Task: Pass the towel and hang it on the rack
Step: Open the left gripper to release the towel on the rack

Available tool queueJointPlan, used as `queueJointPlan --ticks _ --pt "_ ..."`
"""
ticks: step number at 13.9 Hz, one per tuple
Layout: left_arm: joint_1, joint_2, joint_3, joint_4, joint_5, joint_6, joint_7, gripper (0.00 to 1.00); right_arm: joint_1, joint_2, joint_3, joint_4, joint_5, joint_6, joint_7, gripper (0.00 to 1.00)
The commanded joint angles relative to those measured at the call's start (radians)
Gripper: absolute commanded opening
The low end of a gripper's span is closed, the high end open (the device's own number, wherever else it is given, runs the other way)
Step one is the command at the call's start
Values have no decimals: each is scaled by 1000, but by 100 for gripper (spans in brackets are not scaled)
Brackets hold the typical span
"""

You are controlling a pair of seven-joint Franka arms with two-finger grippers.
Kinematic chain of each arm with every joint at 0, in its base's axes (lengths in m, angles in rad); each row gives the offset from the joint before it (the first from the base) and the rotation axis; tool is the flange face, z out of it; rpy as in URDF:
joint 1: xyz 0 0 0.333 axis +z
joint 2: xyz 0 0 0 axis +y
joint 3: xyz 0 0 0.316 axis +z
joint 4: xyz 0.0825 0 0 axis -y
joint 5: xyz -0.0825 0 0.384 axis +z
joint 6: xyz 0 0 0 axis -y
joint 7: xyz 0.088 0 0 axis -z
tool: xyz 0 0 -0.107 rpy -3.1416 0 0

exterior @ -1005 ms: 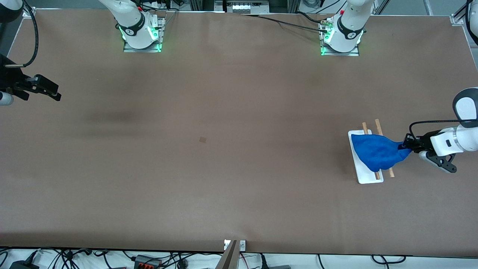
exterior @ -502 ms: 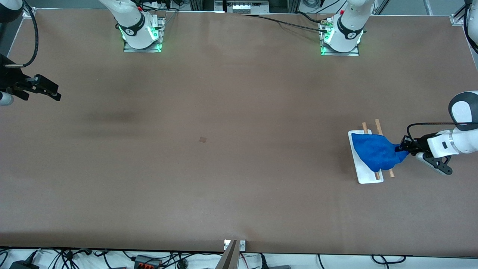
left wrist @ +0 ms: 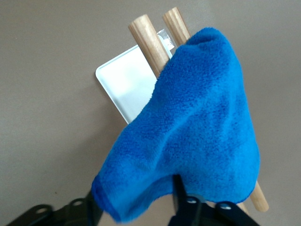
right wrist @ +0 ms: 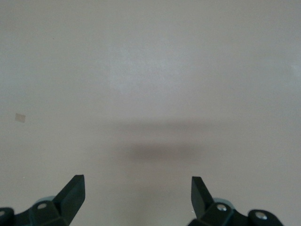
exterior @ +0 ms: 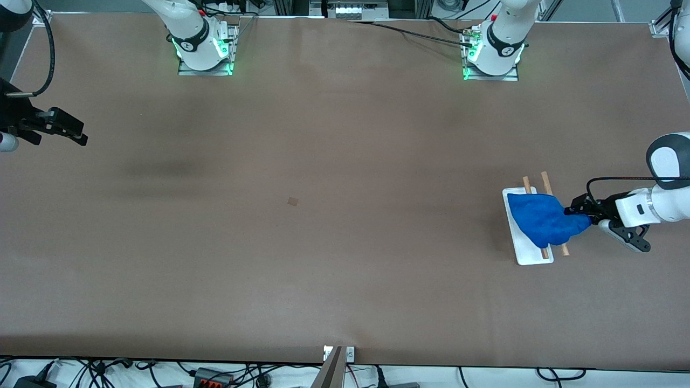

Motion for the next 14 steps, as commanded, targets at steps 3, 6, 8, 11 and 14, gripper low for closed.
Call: queueJointPlan --ticks 3,6,8,11,14 --pt "24 11 -13 22 10 -3 43 100 -1 -8 2 7 -3 -4 -1 100" --pt "25 8 -13 26 12 -9 45 100 -1 -10 4 9 -2 -4 -1 100" --pt "27 5 -13 31 12 -11 41 100 1 -10 4 9 -3 -7 -1 100" --pt "21 -4 -16 66 12 -66 31 100 1 -11 4 7 -3 -10 0 100" --pt "4 -3 -19 150 20 -171 18 100 2 -11 4 3 0 -13 0 100"
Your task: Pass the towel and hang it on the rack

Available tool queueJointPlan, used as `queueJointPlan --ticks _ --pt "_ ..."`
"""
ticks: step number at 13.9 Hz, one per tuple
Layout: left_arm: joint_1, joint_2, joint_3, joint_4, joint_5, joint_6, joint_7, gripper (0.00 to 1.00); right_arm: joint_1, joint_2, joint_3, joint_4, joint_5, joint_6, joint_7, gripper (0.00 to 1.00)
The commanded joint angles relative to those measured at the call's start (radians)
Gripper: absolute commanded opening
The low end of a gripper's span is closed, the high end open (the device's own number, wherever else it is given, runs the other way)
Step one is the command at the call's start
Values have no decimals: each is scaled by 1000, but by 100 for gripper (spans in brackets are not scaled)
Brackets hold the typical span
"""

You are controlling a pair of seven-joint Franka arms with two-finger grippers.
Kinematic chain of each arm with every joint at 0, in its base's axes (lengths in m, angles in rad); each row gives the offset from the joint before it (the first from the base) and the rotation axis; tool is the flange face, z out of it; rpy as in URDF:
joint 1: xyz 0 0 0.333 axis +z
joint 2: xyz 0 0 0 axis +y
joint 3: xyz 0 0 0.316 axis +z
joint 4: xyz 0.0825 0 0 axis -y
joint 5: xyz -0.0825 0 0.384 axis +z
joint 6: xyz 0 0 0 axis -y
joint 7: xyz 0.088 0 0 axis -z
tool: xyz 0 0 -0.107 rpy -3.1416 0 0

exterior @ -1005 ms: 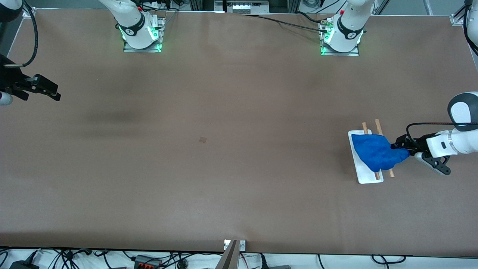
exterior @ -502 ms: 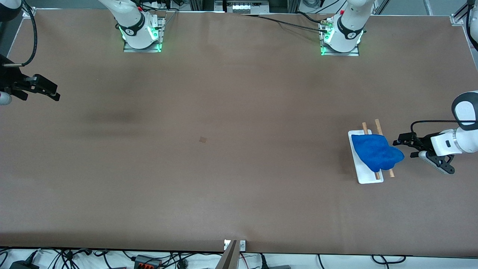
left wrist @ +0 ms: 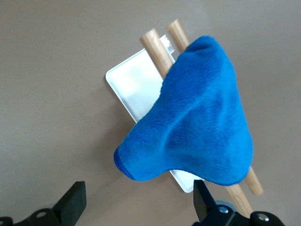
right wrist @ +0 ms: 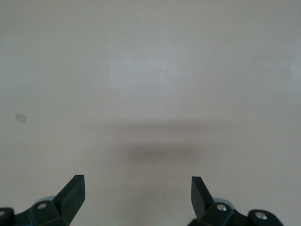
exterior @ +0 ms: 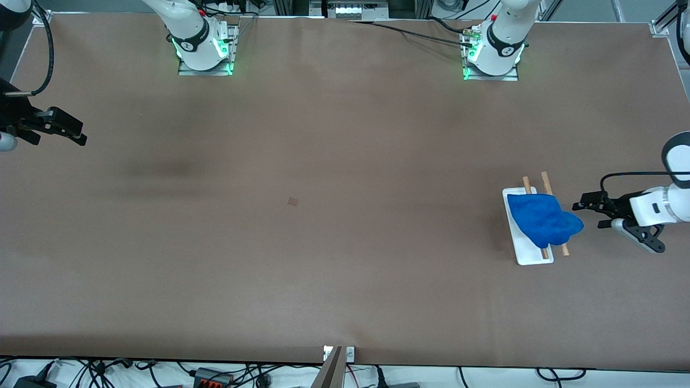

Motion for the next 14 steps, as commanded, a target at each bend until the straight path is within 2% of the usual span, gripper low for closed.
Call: queueJointPlan --ticks 1,4,8,10,14 --pt "-21 -3 -6 91 21 -109 -17 100 0 -11 3 -1 4 -11 2 100" --pt "-65 0 0 178 21 -236 -89 100 0 -11 3 -1 4 -13 2 100" --pt "-97 0 0 244 27 -333 -106 100 0 -13 3 1 0 -11 2 100" --pt "-146 3 0 314 104 -391 -147 100 0 -11 3 2 0 -11 2 100" --pt "-199 6 0 431 107 -552 -250 100 0 -11 3 4 -2 -7 2 100"
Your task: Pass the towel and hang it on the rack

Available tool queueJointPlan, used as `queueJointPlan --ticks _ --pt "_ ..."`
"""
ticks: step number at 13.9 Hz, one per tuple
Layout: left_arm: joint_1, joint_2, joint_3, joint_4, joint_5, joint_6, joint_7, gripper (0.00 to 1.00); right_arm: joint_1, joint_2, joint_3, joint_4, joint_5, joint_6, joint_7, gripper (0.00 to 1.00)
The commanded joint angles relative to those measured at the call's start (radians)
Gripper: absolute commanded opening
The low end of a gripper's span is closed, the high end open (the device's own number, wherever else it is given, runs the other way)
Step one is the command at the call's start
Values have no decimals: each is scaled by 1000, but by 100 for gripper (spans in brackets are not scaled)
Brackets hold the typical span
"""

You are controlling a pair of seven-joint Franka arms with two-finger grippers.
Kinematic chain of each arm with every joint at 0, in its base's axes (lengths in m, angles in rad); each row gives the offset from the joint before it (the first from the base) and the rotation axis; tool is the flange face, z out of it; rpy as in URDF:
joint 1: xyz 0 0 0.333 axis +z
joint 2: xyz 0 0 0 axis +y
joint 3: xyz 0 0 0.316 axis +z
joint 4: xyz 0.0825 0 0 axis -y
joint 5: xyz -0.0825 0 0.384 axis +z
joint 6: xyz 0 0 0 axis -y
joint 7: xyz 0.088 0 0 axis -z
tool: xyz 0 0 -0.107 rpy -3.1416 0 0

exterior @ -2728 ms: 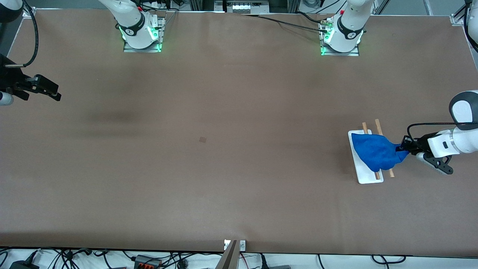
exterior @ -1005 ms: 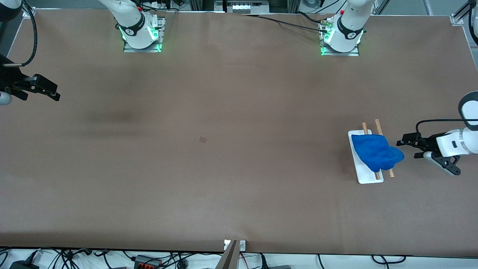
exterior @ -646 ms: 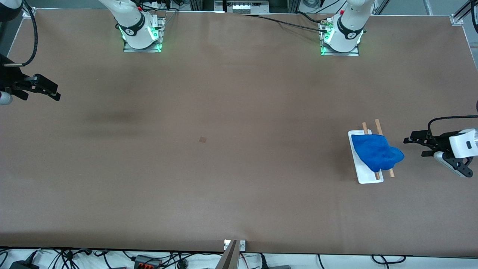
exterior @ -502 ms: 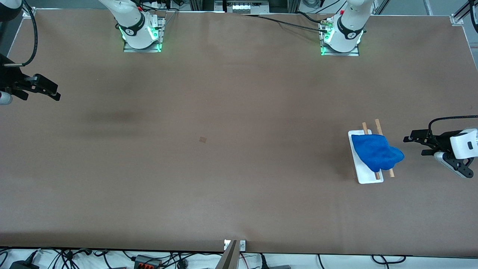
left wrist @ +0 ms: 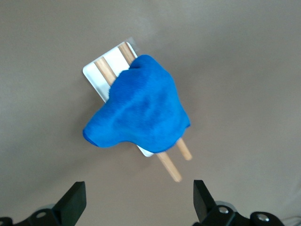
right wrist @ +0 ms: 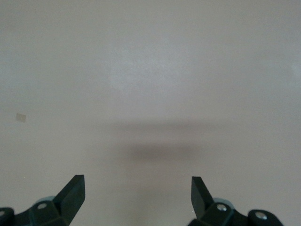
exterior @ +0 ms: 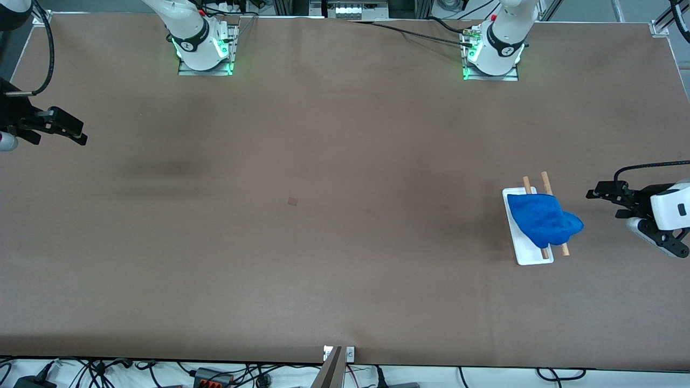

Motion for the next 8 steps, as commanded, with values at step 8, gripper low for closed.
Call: queueJointPlan --ticks 8 --pt "-165 7 25 204 27 -269 -178 100 0 -11 3 5 -2 -10 0 100"
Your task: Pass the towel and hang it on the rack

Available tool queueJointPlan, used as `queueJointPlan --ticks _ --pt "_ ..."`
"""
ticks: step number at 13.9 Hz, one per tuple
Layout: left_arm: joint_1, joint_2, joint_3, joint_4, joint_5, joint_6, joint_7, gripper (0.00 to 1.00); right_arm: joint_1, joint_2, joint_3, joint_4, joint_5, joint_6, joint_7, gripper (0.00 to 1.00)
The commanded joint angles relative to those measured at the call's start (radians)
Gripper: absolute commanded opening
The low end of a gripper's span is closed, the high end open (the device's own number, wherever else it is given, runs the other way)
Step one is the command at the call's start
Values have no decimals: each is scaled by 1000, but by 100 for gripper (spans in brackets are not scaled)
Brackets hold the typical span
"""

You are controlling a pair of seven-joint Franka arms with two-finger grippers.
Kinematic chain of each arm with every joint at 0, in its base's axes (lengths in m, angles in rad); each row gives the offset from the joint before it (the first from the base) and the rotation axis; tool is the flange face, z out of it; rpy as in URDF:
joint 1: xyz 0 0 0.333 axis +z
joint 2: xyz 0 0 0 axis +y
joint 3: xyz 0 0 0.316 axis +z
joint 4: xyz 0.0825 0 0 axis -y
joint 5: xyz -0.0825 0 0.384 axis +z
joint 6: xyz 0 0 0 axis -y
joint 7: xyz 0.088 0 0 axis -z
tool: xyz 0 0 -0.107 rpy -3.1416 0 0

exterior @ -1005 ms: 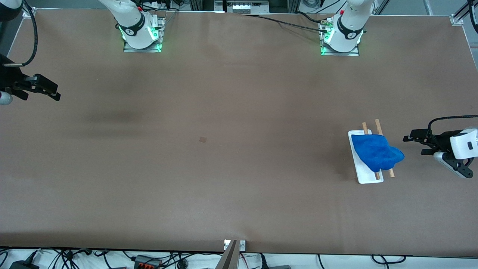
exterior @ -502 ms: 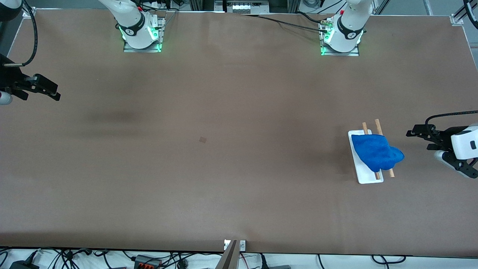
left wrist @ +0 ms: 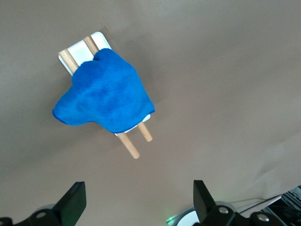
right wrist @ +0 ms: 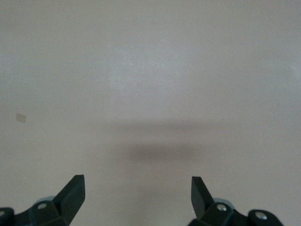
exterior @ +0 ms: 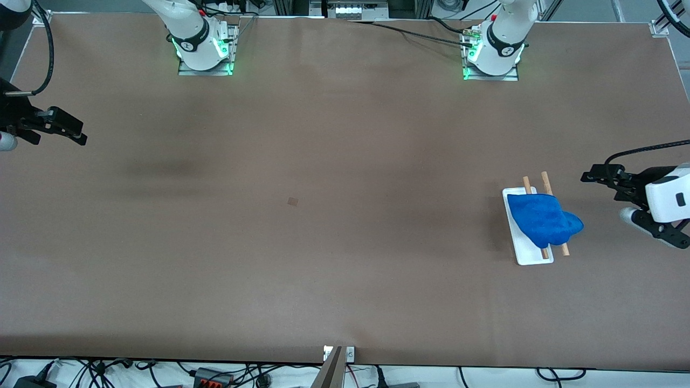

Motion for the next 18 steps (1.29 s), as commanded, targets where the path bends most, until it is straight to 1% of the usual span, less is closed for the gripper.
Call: queueJointPlan --ticks 1,4,5,6,7,8,9,10,12,13,14,15,16,18 --pt "-53 4 10 36 25 -58 -63 100 -1 -11 1 3 -2 -7 1 100" --pt "-86 -8 3 39 23 -85 -138 100 -1 -11 1 4 -2 -5 1 100" --pt "-118 -25 25 51 25 -91 -149 100 0 -11 1 4 -2 -9 1 100" --pt "-142 -45 55 45 22 -88 -159 100 -1 -11 1 4 -2 -7 1 100" --pt "-196 -75 110 36 15 -84 -183 100 -1 -11 1 4 -1 -7 1 100" --pt "-258 -110 191 2 -6 -76 -230 100 -1 -11 1 4 -1 -7 1 100" --pt "-315 -176 271 -66 -23 -12 -281 100 -1 -11 1 4 -1 -5 1 100" --pt "-339 -245 313 -161 -26 67 -310 100 -1 -12 1 4 1 -5 1 100" --pt "-345 -404 324 -371 -54 218 -333 100 -1 -11 1 4 1 -5 1 100" --pt "-348 -463 345 -439 -60 268 -335 100 -1 -12 1 4 -1 -7 1 100" --pt "-374 -512 394 -504 -78 310 -332 100 -1 -11 1 4 -1 -5 1 100" --pt "-405 -541 440 -548 -103 326 -334 100 -1 -11 1 4 -1 -5 1 100" --pt "-411 -560 473 -564 -118 327 -326 100 -1 -11 1 4 -1 -5 1 100" --pt "-416 -560 487 -576 -141 332 -329 100 -1 -11 1 4 -1 -4 1 100"
